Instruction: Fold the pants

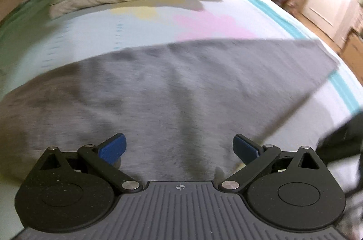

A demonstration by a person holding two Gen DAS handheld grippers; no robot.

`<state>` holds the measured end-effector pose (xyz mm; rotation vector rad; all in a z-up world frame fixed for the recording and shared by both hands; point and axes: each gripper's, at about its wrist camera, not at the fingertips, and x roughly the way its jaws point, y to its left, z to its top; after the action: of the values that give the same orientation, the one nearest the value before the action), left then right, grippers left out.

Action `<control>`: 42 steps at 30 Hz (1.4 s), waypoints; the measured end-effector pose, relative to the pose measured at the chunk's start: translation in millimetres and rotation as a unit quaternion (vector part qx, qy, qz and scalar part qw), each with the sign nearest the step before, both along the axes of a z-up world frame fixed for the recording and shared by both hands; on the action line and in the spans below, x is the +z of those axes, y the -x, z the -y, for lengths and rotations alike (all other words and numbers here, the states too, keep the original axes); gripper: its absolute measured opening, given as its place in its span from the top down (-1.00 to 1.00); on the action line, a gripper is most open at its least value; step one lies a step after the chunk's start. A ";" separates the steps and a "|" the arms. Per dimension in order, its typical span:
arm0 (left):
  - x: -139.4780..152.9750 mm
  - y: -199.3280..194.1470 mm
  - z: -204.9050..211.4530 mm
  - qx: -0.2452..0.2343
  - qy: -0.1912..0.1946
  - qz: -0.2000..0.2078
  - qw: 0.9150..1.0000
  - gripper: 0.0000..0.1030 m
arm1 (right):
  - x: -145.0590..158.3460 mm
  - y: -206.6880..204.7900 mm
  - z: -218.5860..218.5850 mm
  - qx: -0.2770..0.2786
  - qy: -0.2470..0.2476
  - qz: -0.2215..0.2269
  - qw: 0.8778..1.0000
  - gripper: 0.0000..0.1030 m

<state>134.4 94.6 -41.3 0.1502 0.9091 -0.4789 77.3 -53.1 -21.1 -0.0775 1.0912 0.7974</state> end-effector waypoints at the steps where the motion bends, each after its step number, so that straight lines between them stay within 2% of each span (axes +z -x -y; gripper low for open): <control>1: -3.6 1.6 4.9 -0.012 -0.005 -0.003 1.000 -0.98 | 2.7 2.6 15.5 0.002 0.011 0.004 1.000 0.69; 4: -18.3 2.7 13.7 -0.029 -0.021 -0.021 0.999 -0.98 | 5.4 -0.7 72.3 -0.032 0.055 0.002 0.998 0.69; 7: -37.8 2.2 13.7 -0.032 -0.040 -0.057 0.997 -0.98 | 3.2 -17.3 132.1 -0.131 0.095 -0.005 0.987 0.69; 10: -44.0 11.8 16.0 -0.056 -0.066 -0.038 0.996 -0.98 | 6.0 -32.6 179.0 -0.220 0.116 0.010 0.969 0.69; 12: -44.6 14.2 17.2 -0.060 -0.072 -0.032 0.995 -0.98 | 8.8 -42.5 196.2 -0.249 0.119 0.020 0.961 0.69; 15: -43.9 12.3 16.2 -0.047 -0.061 -0.038 0.996 -0.98 | 8.0 -53.7 201.1 -0.257 0.117 0.031 0.959 0.69; 18: -43.3 10.8 15.8 -0.038 -0.053 -0.043 0.997 -0.98 | -1.3 -54.7 195.1 -0.248 0.119 0.016 0.961 0.69; 20: -43.4 11.9 17.1 -0.037 -0.053 -0.043 0.997 -0.98 | -14.9 -55.5 194.5 -0.230 0.140 0.002 0.963 0.73; 22: -43.6 12.8 18.4 -0.038 -0.054 -0.041 0.997 -0.98 | -35.4 -60.0 193.4 -0.217 0.180 -0.004 0.959 0.75; 25: -44.9 16.0 17.5 -0.041 -0.050 -0.040 0.997 -0.98 | -36.6 -57.3 210.9 -0.214 0.189 0.014 0.958 0.79; 27: -43.9 12.3 16.9 -0.040 -0.049 -0.041 0.997 -0.98 | -36.8 -59.0 222.1 -0.230 0.207 0.015 0.951 0.79; 31: -43.0 12.4 18.3 -0.039 -0.050 -0.041 0.997 -0.98 | -35.5 -63.0 246.8 -0.275 0.202 0.000 0.940 0.75; 32: -42.7 12.6 18.3 -0.038 -0.049 -0.041 0.997 -0.98 | -32.0 -62.8 251.4 -0.284 0.198 -0.001 0.938 0.68; 36: -41.9 11.6 19.7 -0.033 -0.048 -0.044 0.997 -0.98 | -24.7 -71.2 269.6 -0.315 0.171 0.007 0.933 0.68; 42: -43.0 12.7 20.4 -0.035 -0.055 -0.039 0.997 -0.98 | -20.9 -89.5 280.0 -0.341 0.165 0.022 0.925 0.67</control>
<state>121.7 74.1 -84.3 0.2660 1.0105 -0.5031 166.8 -333.1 -41.9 0.0039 1.1007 -0.0187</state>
